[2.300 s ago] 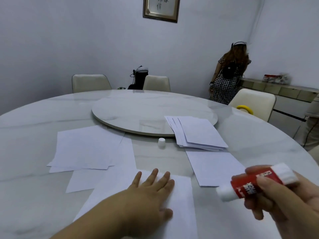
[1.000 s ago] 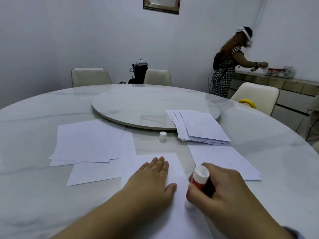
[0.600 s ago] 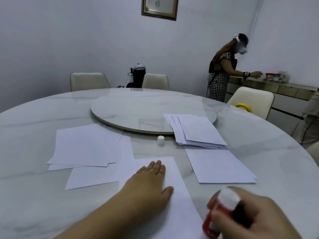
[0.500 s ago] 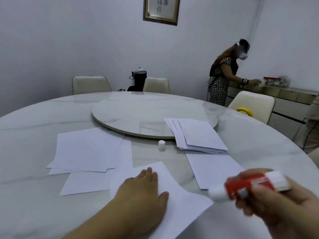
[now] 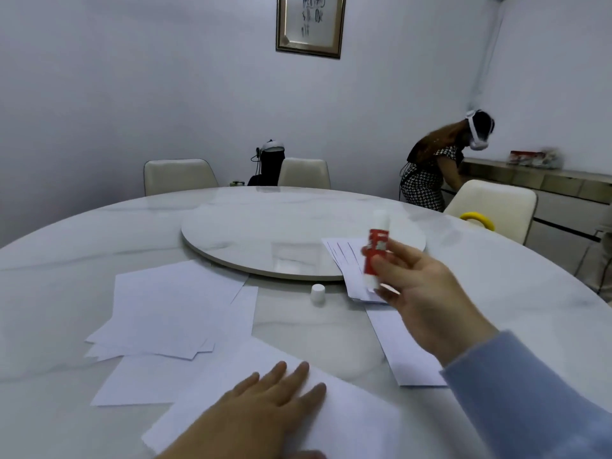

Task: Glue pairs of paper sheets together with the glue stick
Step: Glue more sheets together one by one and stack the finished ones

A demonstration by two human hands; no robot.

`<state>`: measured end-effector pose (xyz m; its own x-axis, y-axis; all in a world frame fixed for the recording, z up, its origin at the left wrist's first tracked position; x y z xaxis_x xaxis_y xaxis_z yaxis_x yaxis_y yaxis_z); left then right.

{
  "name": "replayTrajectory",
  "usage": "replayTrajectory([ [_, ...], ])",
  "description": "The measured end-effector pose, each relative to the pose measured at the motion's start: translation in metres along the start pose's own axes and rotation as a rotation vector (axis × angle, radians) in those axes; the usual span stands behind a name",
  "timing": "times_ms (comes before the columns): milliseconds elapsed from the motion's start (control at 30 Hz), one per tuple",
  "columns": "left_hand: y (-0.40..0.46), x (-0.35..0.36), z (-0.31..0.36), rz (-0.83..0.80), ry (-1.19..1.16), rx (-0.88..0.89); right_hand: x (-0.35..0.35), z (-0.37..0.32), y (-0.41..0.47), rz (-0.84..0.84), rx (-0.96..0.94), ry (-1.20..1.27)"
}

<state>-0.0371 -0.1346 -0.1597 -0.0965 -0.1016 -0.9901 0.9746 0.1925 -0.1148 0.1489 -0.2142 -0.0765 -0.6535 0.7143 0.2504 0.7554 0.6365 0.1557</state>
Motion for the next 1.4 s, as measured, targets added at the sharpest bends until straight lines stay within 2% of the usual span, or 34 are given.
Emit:
replayTrajectory([
  [133,0.010,0.001,0.008,-0.012,-0.023,-0.301,0.015,0.031,0.032,0.060,-0.075,-0.553],
  [200,0.014,0.002,0.013,-0.018,-0.012,-0.372,0.018,0.043,0.043,0.076,-0.079,-0.697],
  [267,0.015,0.001,0.015,0.021,-0.014,-0.410,0.019,0.053,0.050,0.089,-0.085,-0.771],
  [367,0.013,-0.013,0.019,0.262,0.031,-0.367,0.021,0.064,0.055,0.098,-0.106,-0.820],
  [400,0.013,-0.017,0.017,0.279,0.051,-0.380,0.021,0.067,0.057,0.097,-0.116,-0.815],
  [467,0.013,-0.007,0.015,0.240,-0.003,-0.329,0.021,0.070,0.057,0.086,-0.112,-0.804],
  [500,0.012,-0.001,0.013,0.125,-0.045,-0.349,0.020,0.069,0.056,0.085,-0.103,-0.793],
  [533,0.012,0.000,0.012,0.075,-0.057,-0.355,0.017,0.065,0.056,0.090,-0.090,-0.764],
  [600,0.010,-0.001,0.011,0.104,-0.064,-0.324,0.003,0.044,0.050,0.094,-0.082,-0.702],
  [667,0.008,-0.005,0.012,0.117,-0.097,-0.293,-0.022,0.016,0.038,-0.025,-0.089,-0.877],
  [767,0.009,-0.002,0.012,0.152,-0.113,-0.296,-0.068,0.003,-0.001,-0.365,0.101,-1.450],
  [833,0.009,-0.001,0.012,0.184,-0.119,-0.317,-0.091,0.010,-0.025,-0.467,0.150,-1.622],
  [967,0.006,-0.001,0.012,0.240,-0.112,-0.338,-0.106,0.018,-0.051,-0.386,-0.153,-1.614],
  [1133,0.002,-0.001,0.012,0.257,-0.116,-0.353,-0.101,0.022,-0.066,-0.252,-0.337,-1.685],
  [1267,0.001,-0.003,0.013,0.279,-0.121,-0.344,-0.104,0.014,-0.064,-0.102,-0.343,-1.507],
  [1400,0.000,-0.004,0.014,0.289,-0.125,-0.337,-0.110,0.010,-0.056,-0.023,-0.163,-1.331],
])
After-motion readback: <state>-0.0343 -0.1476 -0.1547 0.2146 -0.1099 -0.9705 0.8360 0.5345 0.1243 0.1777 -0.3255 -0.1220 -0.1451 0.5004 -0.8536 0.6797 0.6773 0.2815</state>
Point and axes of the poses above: each hand's wrist, its own y-axis towards the middle knuckle, its own x-axis out of the palm, z = x × y, the point moved 5 cm from there along y, towards the middle knuckle, and after that the axes turned 1 degree about -y, right-handed, at the moved point
